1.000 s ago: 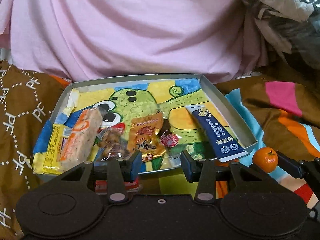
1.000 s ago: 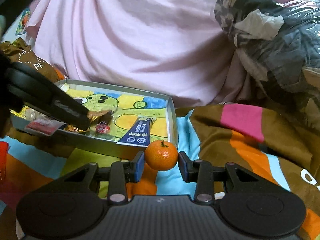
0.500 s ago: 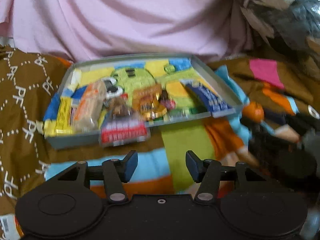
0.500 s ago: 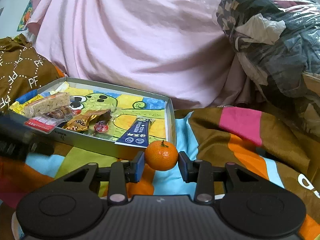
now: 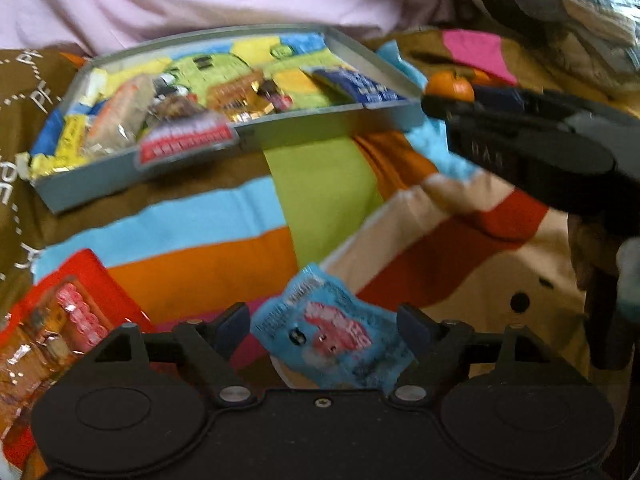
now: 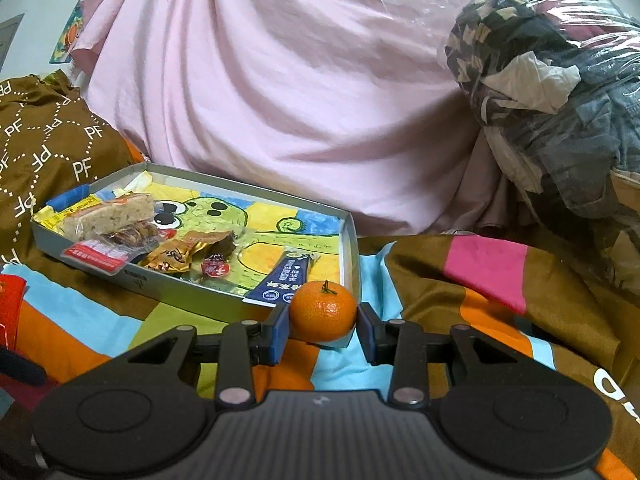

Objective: Organize snacks
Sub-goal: 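Grasp the blue candy packet with left tool while right tool holds the orange, then lower blue packet into tray with left tool while right tool releases orange there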

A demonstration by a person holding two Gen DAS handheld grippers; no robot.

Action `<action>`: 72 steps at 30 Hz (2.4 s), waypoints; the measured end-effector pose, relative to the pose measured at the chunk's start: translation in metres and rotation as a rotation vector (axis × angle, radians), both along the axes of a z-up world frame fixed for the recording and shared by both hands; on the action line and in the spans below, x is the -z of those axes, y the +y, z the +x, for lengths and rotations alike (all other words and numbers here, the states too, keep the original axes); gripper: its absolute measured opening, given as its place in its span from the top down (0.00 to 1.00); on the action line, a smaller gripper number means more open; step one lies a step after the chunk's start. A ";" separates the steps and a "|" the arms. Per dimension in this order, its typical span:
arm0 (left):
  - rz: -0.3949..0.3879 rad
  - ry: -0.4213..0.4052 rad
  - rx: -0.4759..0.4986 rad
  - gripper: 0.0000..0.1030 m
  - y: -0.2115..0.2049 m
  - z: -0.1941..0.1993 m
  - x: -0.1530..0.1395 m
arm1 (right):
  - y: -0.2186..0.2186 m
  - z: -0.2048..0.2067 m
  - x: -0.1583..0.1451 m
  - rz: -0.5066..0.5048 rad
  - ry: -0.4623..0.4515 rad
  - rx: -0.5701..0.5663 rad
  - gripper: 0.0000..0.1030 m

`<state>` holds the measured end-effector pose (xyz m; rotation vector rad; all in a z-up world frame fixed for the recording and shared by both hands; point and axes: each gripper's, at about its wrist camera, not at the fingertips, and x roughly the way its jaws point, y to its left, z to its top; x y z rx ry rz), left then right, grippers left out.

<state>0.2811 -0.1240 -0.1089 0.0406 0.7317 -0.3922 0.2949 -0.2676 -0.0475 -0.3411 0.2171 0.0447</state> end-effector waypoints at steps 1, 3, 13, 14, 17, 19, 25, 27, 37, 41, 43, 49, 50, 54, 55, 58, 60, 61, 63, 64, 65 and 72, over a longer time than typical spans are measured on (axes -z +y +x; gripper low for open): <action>0.007 0.011 0.010 0.16 -0.001 0.002 0.002 | 0.000 0.000 0.000 -0.001 0.002 0.000 0.60; 0.023 0.030 0.031 0.14 -0.004 0.006 0.007 | 0.000 0.000 0.000 -0.002 0.005 0.001 0.60; 0.023 0.016 0.035 0.43 -0.010 0.019 0.011 | 0.001 0.000 0.001 -0.003 0.009 -0.009 0.60; 0.011 0.018 0.025 0.47 -0.009 0.021 0.010 | 0.001 0.000 0.001 -0.003 0.009 -0.010 0.60; -0.001 0.004 0.003 0.59 -0.007 0.022 0.007 | 0.001 0.000 0.000 0.001 0.009 -0.009 0.60; 0.003 -0.012 0.000 0.62 -0.008 0.020 0.006 | 0.001 0.000 0.000 0.003 0.009 -0.009 0.60; 0.055 -0.115 0.039 0.73 -0.021 0.001 -0.005 | 0.002 -0.001 0.000 -0.003 -0.001 -0.015 0.60; 0.081 -0.153 0.051 0.76 -0.026 -0.004 -0.009 | 0.002 -0.001 -0.001 0.000 -0.007 -0.013 0.60; 0.107 -0.255 -0.009 0.84 -0.028 0.011 -0.037 | -0.009 0.003 -0.004 0.032 -0.033 0.022 0.60; 0.099 -0.292 -0.033 0.84 -0.025 0.016 -0.046 | -0.014 0.003 -0.008 0.052 -0.056 0.030 0.60; 0.084 -0.319 -0.039 0.84 -0.025 0.017 -0.053 | -0.016 0.004 -0.010 0.052 -0.072 0.025 0.60; 0.013 -0.384 -0.093 0.84 -0.024 0.035 -0.081 | -0.018 0.019 -0.009 0.070 -0.080 0.026 0.60; 0.001 -0.387 -0.107 0.84 -0.025 0.041 -0.085 | -0.019 0.022 -0.008 0.078 -0.077 0.027 0.60; -0.026 -0.390 -0.154 0.84 -0.028 0.068 -0.093 | -0.020 0.036 -0.006 0.106 -0.053 0.031 0.60; -0.030 -0.387 -0.163 0.84 -0.029 0.075 -0.093 | -0.020 0.038 -0.005 0.112 -0.048 0.031 0.60; -0.042 -0.374 -0.195 0.84 -0.033 0.093 -0.093 | -0.018 0.045 -0.002 0.123 -0.033 0.026 0.60; -0.048 -0.368 -0.206 0.84 -0.035 0.102 -0.091 | -0.016 0.048 0.000 0.126 -0.020 0.025 0.60; -0.049 -0.367 -0.209 0.84 -0.036 0.105 -0.090 | -0.016 0.050 0.002 0.127 -0.015 0.025 0.60; -0.044 -0.366 -0.210 0.83 -0.038 0.111 -0.089 | -0.015 0.051 0.004 0.131 -0.009 0.024 0.60; -0.043 -0.367 -0.209 0.83 -0.039 0.113 -0.088 | -0.015 0.052 0.004 0.133 -0.007 0.023 0.60; -0.042 -0.366 -0.209 0.83 -0.040 0.116 -0.087 | -0.015 0.052 0.004 0.136 -0.005 0.022 0.60; -0.039 -0.351 -0.225 0.83 -0.043 0.127 -0.079 | -0.016 0.057 0.003 0.158 0.012 0.019 0.60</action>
